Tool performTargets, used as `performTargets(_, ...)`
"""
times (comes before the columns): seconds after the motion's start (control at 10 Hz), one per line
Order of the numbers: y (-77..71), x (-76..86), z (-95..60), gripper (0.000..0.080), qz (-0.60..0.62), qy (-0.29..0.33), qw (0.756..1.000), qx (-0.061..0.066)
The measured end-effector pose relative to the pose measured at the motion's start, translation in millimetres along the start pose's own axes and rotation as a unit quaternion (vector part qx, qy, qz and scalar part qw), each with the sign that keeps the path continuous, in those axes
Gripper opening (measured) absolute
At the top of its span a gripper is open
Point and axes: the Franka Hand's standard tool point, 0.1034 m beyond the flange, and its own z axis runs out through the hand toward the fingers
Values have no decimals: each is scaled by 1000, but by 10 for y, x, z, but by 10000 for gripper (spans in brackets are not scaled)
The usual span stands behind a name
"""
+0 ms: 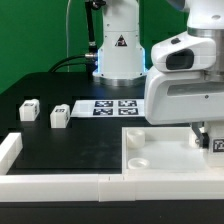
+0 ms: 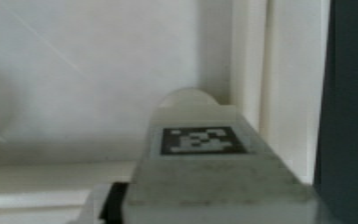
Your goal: Assemble one leg
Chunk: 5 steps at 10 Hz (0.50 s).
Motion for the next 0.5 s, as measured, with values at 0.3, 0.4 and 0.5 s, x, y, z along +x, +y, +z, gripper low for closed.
performTargets(0.3,-8,2,-1,290,270,-3,963,10)
performTargets(0.4,-6,-6,9,291,353,-6,936,14)
performTargets(0.5,3,-7,14,291,429,-9,903,17)
